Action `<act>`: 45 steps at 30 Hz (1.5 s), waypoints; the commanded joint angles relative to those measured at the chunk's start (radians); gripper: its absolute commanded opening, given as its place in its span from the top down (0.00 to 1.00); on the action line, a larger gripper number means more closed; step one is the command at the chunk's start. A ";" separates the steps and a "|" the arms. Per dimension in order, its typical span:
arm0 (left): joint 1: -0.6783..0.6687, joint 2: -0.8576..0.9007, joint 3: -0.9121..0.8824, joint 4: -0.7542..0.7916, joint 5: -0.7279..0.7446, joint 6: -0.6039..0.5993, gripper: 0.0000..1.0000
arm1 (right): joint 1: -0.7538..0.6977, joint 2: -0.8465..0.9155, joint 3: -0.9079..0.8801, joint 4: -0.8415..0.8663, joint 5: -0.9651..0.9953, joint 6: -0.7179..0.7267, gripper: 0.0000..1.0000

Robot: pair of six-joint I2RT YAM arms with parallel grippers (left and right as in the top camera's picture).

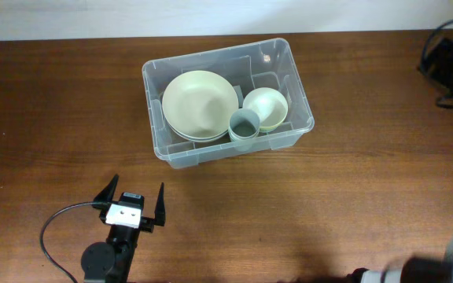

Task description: Pack container

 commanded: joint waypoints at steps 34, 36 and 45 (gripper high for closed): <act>0.006 -0.010 -0.002 -0.006 -0.008 0.017 0.00 | 0.265 -1.471 -1.499 0.794 -0.127 -0.151 0.01; 0.006 -0.010 -0.002 -0.006 -0.007 0.017 0.00 | 0.272 -1.487 -1.533 0.809 -0.127 -0.151 0.01; 0.006 -0.010 -0.002 -0.006 -0.008 0.016 0.00 | 0.296 -1.565 -1.630 0.817 -0.132 -0.152 0.01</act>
